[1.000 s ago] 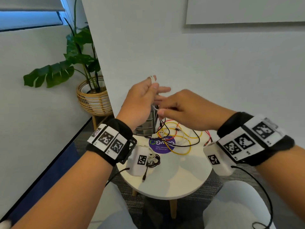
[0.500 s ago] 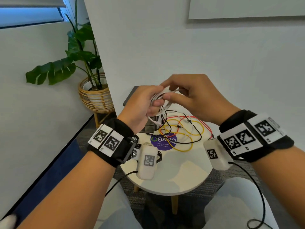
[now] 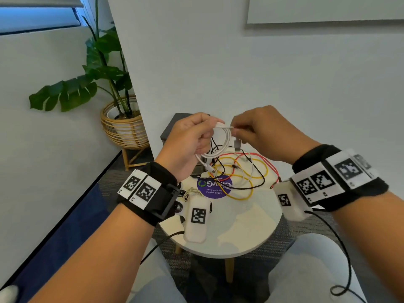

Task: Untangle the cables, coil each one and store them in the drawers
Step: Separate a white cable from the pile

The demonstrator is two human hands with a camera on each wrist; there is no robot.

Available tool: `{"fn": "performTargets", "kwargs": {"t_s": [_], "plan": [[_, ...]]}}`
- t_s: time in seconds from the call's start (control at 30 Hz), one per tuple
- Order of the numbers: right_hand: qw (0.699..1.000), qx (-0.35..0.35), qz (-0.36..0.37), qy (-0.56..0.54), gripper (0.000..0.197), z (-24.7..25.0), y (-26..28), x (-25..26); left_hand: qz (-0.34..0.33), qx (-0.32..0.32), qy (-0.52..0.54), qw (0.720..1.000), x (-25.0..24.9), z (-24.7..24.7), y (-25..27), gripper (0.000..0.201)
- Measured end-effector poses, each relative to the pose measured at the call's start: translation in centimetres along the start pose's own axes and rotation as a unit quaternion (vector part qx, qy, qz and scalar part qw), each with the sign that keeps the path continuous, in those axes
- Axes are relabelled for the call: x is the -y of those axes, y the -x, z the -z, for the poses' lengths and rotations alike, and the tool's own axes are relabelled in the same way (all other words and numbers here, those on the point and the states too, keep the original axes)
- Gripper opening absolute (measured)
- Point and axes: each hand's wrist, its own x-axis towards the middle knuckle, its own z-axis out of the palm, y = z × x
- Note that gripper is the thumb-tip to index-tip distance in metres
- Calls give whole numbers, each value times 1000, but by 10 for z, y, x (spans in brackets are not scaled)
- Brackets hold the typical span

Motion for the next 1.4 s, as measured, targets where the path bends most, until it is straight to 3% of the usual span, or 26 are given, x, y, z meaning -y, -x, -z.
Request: {"fn": "performTargets", "kwargs": {"t_s": [0.07,0.17,0.37,0.53,0.57,0.6,0.63,0.7,0.77,0.8,0.9,1.03,1.13,1.4], "plan": [[980,-62,-37,-183,20,-5,-2,1,2,2,36,999,0,-3,-2,18],[898,-91,-76,-424,15,-15,-3,6,-15,-9,43,999,-2,-6,-2,19],[823,-26,-141,-549,16,-31,-1,-2,-39,-23,-12,999,0,-7,1,18],[678,32,-150,-719,22,-44,4,10,-59,-50,-28,997,-1,-11,0,19],[656,36,-158,-737,22,-43,4,12,-64,-55,-38,996,-1,-11,-2,19],[653,37,-167,-738,19,-42,3,16,-66,-58,-44,995,0,-10,-3,19],[677,31,-177,-714,14,-42,1,19,-68,-62,-55,994,0,-9,-3,18],[754,18,-187,-629,6,-41,-3,25,-70,-63,-72,993,1,-9,-4,18],[812,7,-193,-551,13,-39,-7,29,-76,-65,-82,992,4,-10,-6,17],[826,5,-199,-527,18,-38,-9,30,-83,-69,-88,990,6,-10,-7,17],[833,21,-227,-505,22,-34,-11,29,-108,-95,-118,983,10,-10,-8,18],[808,55,-263,-524,18,-36,-9,30,-118,-107,-149,976,15,-12,-9,17],[801,49,-246,-543,20,-37,-5,29,-115,-112,-142,977,18,-14,-10,17],[880,62,-174,-438,40,-41,10,25,-129,-131,-169,968,25,-7,-9,21]]}}
